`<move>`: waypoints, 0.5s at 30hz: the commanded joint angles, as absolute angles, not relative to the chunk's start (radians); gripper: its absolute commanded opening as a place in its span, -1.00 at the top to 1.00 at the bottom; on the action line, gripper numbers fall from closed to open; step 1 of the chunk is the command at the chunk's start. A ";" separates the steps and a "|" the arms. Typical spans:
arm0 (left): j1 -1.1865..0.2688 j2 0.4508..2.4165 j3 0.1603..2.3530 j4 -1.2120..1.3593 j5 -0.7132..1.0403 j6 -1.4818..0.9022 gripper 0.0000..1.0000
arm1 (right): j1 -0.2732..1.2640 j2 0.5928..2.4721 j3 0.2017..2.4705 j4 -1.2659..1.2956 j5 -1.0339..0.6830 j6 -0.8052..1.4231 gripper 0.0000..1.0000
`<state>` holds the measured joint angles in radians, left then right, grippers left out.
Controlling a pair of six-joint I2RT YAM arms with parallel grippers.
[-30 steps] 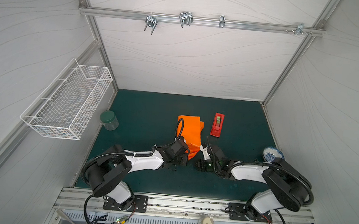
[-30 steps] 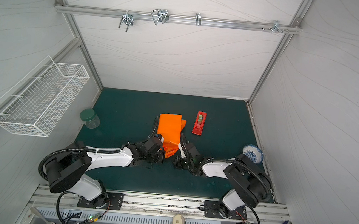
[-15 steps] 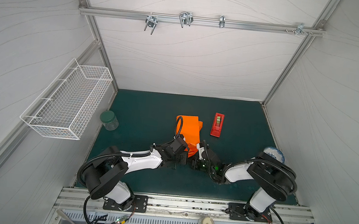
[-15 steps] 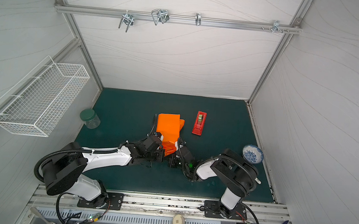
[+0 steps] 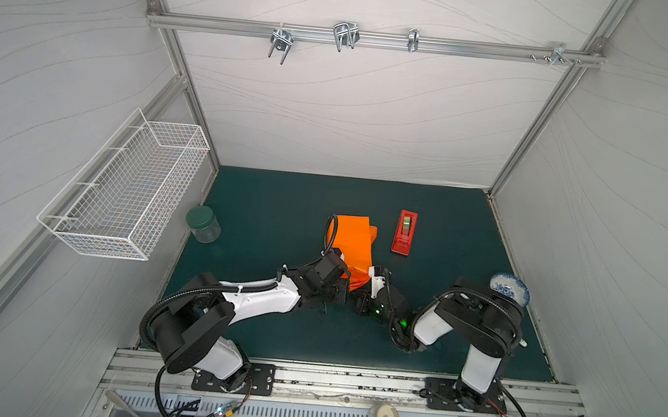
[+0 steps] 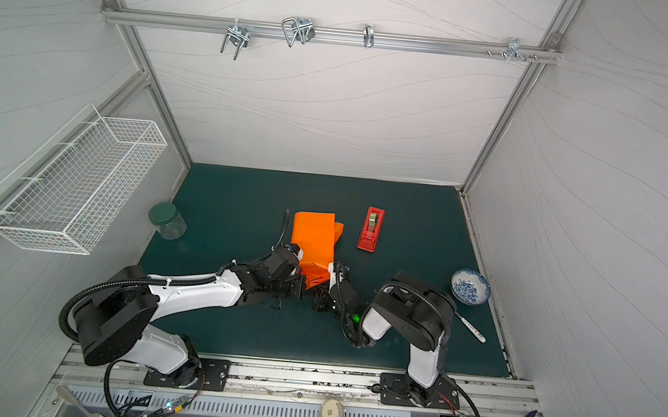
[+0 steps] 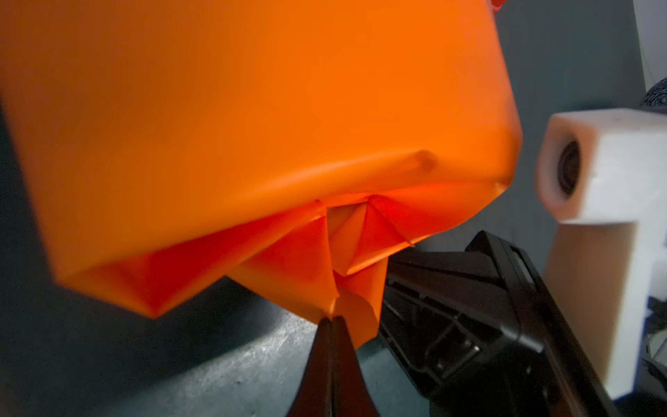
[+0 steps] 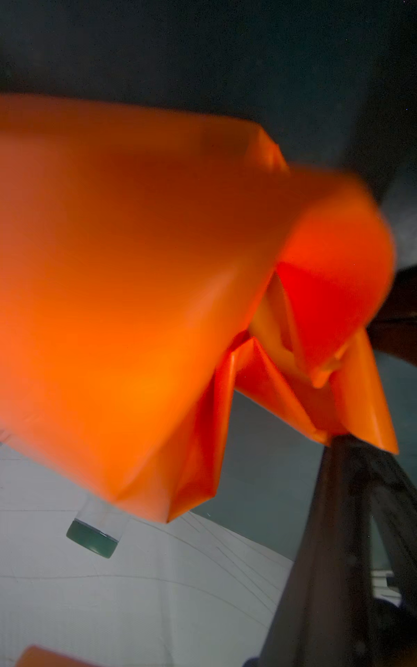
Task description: Wrap the gift box in paper
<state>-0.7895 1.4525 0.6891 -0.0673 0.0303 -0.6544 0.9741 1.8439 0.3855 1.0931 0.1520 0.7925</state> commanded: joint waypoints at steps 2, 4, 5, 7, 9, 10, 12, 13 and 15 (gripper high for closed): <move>-0.779 1.402 0.731 -0.082 0.035 -0.633 0.72 | 0.963 1.868 0.374 1.163 0.202 0.742 0.94; -0.775 1.382 0.733 -0.093 0.033 -0.620 0.56 | 0.961 1.867 0.379 1.164 0.206 0.729 0.95; -0.772 1.371 0.733 -0.102 0.031 -0.611 0.41 | 0.959 1.867 0.380 1.168 0.206 0.723 0.95; -0.771 1.338 0.730 -0.119 0.017 -0.580 0.15 | 0.957 1.866 0.380 1.179 0.207 0.712 0.95; -0.771 1.286 0.723 -0.144 -0.018 -0.535 -0.06 | 0.955 1.865 0.382 1.180 0.207 0.705 0.96; -0.770 1.263 0.721 -0.158 -0.041 -0.510 -0.14 | 0.955 1.863 0.382 1.180 0.209 0.702 0.96; -0.768 1.208 0.724 -0.186 -0.107 -0.451 -0.30 | 0.952 1.865 0.383 1.180 0.213 0.699 0.97; -0.767 1.183 0.726 -0.192 -0.136 -0.425 -0.35 | 0.951 1.868 0.382 1.185 0.215 0.702 0.97; -0.768 1.143 0.728 -0.184 -0.209 -0.357 -0.45 | 0.950 1.878 0.382 1.187 0.215 0.703 0.97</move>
<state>-0.7727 1.1881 0.6918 -0.1753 -0.0792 -0.4774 0.9569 1.8538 0.3847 1.1442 0.1917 0.7136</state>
